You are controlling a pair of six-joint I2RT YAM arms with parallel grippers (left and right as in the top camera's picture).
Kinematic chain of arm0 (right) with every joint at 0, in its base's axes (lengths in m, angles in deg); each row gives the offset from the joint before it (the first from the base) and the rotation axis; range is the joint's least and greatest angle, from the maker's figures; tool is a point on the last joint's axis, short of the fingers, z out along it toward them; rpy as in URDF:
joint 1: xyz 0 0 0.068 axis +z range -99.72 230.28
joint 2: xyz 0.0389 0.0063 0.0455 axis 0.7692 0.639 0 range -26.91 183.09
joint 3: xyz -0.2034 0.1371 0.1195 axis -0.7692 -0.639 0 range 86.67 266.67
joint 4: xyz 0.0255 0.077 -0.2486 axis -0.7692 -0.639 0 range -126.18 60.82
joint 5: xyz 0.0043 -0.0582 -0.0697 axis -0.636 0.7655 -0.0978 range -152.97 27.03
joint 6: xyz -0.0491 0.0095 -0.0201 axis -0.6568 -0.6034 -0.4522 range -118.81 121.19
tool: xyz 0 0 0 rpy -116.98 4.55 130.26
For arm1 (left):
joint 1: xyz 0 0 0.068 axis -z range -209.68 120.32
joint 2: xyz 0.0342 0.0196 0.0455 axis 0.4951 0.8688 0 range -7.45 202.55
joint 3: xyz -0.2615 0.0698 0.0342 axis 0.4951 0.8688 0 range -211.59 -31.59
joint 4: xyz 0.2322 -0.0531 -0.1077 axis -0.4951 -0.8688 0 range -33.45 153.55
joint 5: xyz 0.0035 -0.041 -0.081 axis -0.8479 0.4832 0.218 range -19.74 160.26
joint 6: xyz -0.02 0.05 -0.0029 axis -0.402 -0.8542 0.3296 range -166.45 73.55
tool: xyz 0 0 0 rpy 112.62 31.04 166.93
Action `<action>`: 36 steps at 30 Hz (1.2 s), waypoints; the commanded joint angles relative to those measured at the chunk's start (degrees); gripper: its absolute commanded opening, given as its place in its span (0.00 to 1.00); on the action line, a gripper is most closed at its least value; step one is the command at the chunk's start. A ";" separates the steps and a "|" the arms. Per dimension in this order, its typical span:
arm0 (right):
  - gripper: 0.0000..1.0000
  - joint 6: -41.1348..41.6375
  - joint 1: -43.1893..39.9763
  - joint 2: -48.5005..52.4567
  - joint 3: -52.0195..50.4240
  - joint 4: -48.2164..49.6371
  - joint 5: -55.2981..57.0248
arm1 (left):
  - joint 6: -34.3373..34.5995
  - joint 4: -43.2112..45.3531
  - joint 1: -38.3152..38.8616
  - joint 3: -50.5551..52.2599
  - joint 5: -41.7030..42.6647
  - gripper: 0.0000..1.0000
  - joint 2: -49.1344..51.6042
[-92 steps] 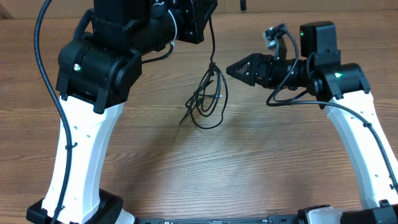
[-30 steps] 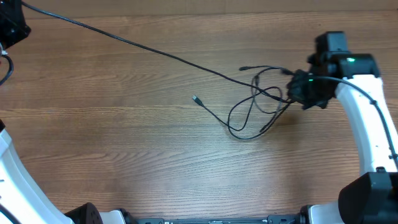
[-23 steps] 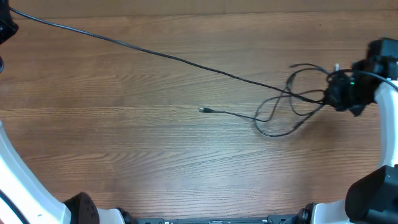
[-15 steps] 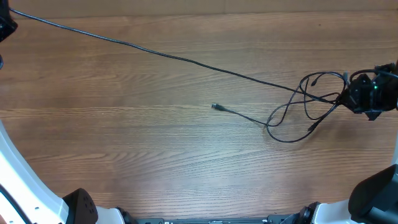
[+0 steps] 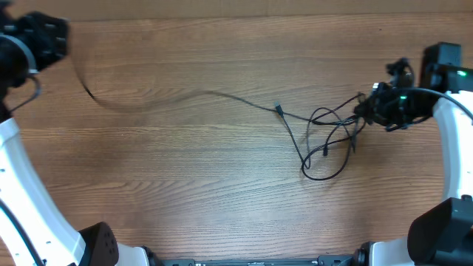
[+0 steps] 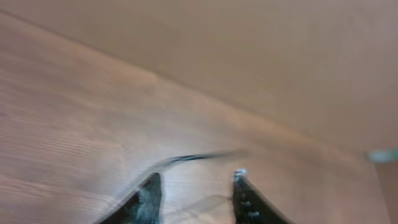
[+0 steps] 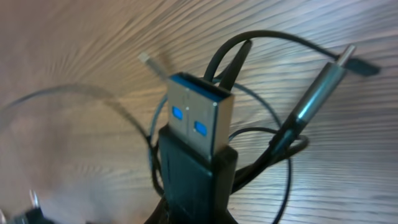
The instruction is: Untangle cables
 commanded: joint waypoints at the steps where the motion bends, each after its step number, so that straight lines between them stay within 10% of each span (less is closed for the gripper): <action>1: 0.04 0.26 3.43 0.17 0.26 0.00 -1.62 | -2.91 -3.04 5.03 -0.46 -1.20 0.44 1.46; 8: 0.04 0.59 8.44 -1.25 0.66 -0.31 -7.04 | -5.77 -10.51 12.20 -0.44 -3.63 0.69 4.11; 17: 0.04 4.04 9.42 -6.97 6.40 -1.46 -6.95 | -30.29 -18.32 25.09 0.33 6.49 0.74 12.72; 36: 0.05 10.69 8.81 -7.04 6.73 -3.15 3.61 | -41.90 -18.60 39.41 0.48 8.31 0.73 30.27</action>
